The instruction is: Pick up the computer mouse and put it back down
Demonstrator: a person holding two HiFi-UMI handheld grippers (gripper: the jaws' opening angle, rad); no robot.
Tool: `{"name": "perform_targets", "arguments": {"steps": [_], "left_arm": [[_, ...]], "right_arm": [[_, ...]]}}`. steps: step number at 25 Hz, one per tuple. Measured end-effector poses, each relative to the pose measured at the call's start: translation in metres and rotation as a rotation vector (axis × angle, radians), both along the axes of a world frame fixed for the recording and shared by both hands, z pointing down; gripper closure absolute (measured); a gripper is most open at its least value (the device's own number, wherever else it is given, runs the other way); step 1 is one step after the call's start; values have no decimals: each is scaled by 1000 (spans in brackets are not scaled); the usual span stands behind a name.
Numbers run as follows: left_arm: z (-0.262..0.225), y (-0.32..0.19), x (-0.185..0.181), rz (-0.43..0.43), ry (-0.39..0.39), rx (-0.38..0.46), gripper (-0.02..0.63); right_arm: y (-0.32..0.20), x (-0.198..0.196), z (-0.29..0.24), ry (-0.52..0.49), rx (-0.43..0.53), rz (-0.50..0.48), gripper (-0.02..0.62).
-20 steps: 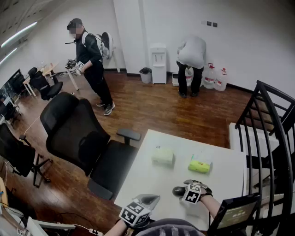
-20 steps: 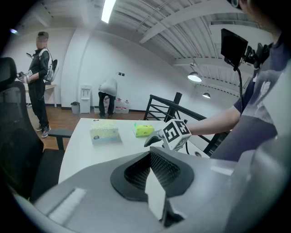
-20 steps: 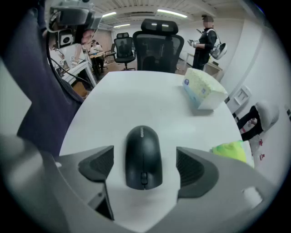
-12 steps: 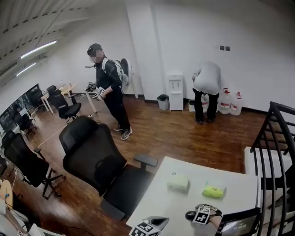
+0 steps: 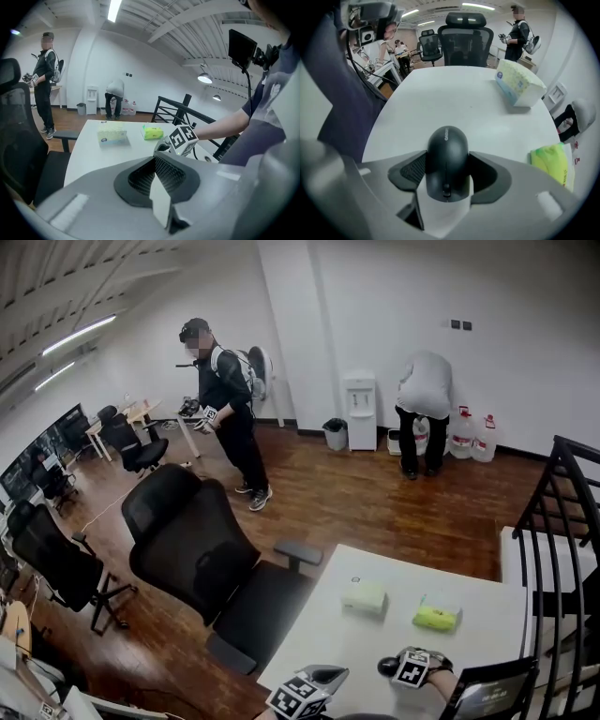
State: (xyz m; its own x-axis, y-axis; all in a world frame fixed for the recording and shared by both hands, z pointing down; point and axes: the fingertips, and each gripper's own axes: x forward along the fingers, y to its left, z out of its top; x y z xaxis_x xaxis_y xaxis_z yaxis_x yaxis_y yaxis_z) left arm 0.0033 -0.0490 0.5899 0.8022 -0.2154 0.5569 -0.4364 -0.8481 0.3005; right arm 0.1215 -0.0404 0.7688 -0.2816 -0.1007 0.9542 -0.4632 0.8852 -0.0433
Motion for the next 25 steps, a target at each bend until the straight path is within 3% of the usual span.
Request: {"name": "perform_targets", "arguments": {"steps": [8,15,20,25], "left_arm": [[-4,-4,-4,16,0,12,589],[-2,0,-10,11,6,6,589],[-6,-1,4,19,21,21,589],[-9,-9,3,23,25,14,589]], "right_arm": [[-1,-4,-3,-29,3,51,308],[3,5,-58,-124,79,132,308],[-3,11,-112,-188,158,87,308],[-14,5,-155,-144,198,8,308]]}}
